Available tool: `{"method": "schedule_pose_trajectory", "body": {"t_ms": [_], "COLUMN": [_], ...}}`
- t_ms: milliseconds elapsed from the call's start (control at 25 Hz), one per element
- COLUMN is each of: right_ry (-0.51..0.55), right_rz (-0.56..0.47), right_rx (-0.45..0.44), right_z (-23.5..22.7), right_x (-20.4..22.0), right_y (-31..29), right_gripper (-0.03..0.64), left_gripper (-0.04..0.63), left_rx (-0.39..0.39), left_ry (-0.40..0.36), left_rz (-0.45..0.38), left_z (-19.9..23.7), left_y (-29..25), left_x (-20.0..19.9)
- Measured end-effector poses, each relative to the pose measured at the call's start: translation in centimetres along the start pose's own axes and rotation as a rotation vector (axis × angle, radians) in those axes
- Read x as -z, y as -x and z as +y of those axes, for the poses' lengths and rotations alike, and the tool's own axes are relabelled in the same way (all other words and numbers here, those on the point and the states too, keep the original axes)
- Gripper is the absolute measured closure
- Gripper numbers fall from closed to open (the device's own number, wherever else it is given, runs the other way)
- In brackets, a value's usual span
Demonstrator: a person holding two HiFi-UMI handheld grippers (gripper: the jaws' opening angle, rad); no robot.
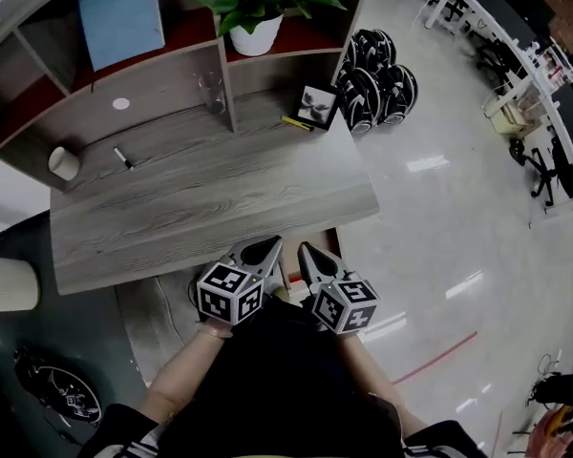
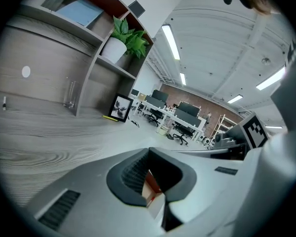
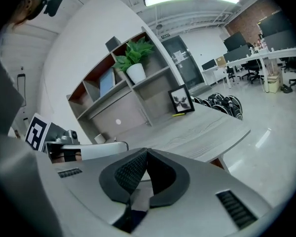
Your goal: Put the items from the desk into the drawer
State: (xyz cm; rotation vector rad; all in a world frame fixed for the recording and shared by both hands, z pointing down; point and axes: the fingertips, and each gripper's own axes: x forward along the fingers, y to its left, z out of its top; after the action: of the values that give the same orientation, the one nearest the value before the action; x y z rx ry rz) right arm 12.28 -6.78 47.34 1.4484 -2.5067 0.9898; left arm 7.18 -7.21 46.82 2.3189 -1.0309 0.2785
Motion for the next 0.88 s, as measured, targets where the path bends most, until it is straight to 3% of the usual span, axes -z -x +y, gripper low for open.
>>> {"method": "schedule_pose_trajectory", "body": {"t_ms": [560, 880], "right_ry": [0.05, 0.119], "right_rz": [0.119, 0.197], "right_rx": [-0.114, -0.16], "right_z": [10.1, 16.5], "right_x": [1.3, 3.6], "right_y": [-9.5, -15.1], "right_gripper": [0.609, 0.609], "left_gripper": [0.569, 0.569], "left_rx": [-0.187, -0.269], "left_ry": [0.051, 0.101], "left_rz": [0.066, 0.041], "left_z": [11.0, 18.0], "left_y": [8.1, 14.1], "left_x": [-1.1, -1.4]}}
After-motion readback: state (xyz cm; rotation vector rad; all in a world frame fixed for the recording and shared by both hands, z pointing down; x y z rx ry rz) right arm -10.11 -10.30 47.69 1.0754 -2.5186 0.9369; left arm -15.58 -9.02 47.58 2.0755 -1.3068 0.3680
